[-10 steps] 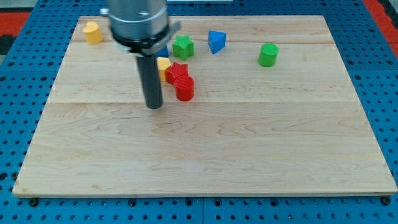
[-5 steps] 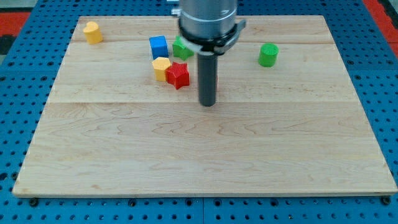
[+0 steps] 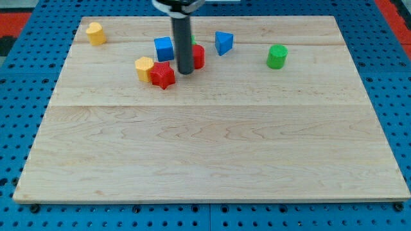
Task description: Move the red circle to the top center
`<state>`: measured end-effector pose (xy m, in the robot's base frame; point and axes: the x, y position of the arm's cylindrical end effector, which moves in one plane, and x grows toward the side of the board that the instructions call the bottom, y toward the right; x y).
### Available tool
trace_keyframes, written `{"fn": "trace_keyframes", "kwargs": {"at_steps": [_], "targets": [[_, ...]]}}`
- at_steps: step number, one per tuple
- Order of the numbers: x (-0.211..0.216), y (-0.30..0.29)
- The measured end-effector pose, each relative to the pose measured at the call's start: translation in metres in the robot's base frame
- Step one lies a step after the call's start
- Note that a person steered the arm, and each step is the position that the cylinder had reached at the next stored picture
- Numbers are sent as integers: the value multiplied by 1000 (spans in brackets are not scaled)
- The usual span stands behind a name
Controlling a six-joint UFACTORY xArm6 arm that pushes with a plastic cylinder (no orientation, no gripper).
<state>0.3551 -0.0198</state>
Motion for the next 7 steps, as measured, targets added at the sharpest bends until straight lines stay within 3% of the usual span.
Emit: {"fn": "trace_keyframes", "kwargs": {"at_steps": [2,4,6,7], "targets": [[-43,32],[-95,7],[-102,8],[-82,8]]}}
